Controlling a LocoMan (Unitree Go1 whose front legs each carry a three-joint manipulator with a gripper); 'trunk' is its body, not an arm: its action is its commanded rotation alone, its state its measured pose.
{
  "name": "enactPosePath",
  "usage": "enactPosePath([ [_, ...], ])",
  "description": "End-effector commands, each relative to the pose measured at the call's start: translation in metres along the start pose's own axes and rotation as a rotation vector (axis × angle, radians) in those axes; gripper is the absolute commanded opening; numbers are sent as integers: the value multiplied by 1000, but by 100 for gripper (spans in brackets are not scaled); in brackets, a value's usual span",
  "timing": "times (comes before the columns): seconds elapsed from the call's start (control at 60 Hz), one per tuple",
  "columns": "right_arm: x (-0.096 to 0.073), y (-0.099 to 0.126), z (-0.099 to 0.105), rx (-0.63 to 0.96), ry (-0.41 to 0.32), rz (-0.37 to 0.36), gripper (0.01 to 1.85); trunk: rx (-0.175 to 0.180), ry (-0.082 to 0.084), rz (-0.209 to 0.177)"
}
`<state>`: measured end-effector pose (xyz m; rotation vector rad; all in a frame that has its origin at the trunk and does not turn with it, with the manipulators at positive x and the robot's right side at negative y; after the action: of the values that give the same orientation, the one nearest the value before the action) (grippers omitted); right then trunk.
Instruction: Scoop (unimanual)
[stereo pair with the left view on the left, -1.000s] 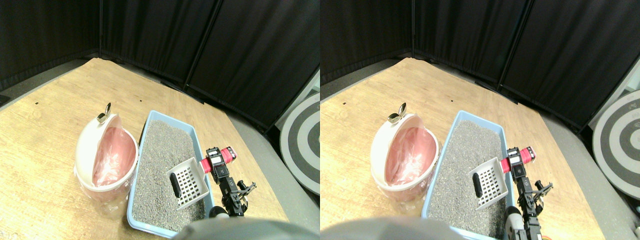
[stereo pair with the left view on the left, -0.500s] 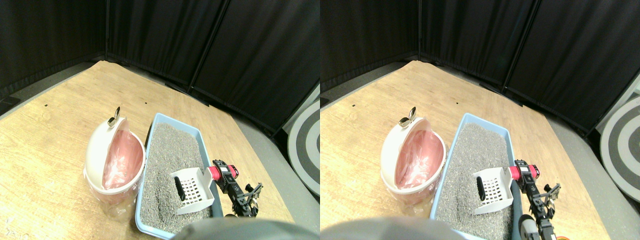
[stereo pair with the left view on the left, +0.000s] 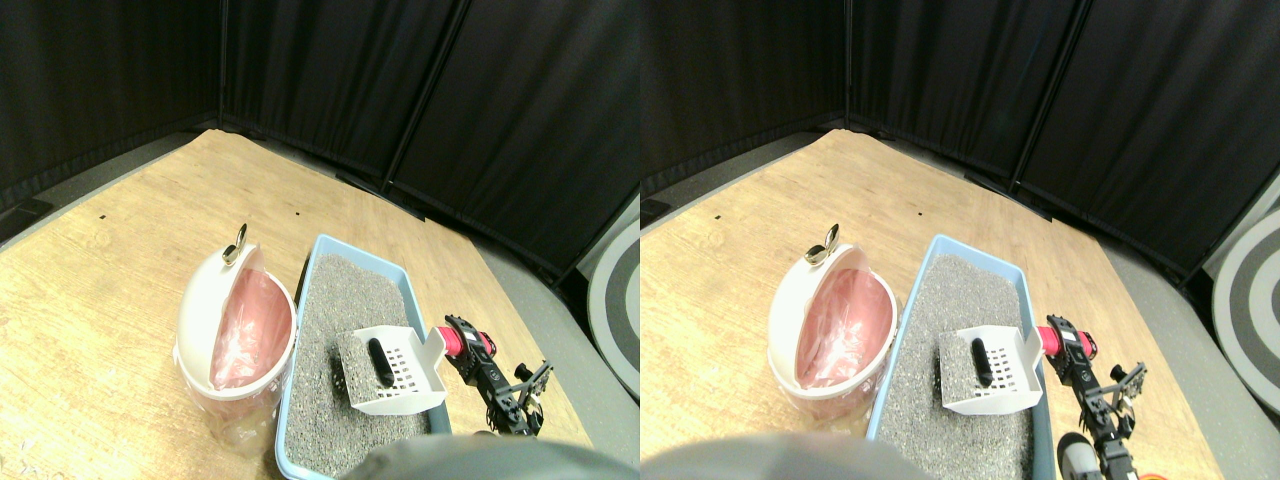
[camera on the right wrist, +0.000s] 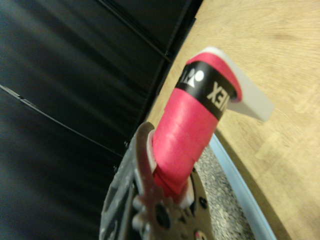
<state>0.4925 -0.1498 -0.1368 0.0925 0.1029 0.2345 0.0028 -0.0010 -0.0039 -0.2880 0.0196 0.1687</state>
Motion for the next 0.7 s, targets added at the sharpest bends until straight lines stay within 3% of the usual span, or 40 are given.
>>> enactPosePath([
  [0.017, 0, -1, 6, 101, -116, 29, 6, -8, -33, 6],
  [0.267, -2, -5, -5, 347, -222, -14, 6, -2, -53, 3],
  [0.4, -6, -5, -1, 484, -235, -44, 6, 7, -56, -4],
  [0.45, -5, -6, 0, 442, -234, -26, 6, 8, -56, -7],
  [0.6, -6, -6, 8, 568, -236, -43, 6, 11, -60, -15],
  [0.7, -6, -6, 12, 553, -238, -43, 6, 13, -62, -17],
])
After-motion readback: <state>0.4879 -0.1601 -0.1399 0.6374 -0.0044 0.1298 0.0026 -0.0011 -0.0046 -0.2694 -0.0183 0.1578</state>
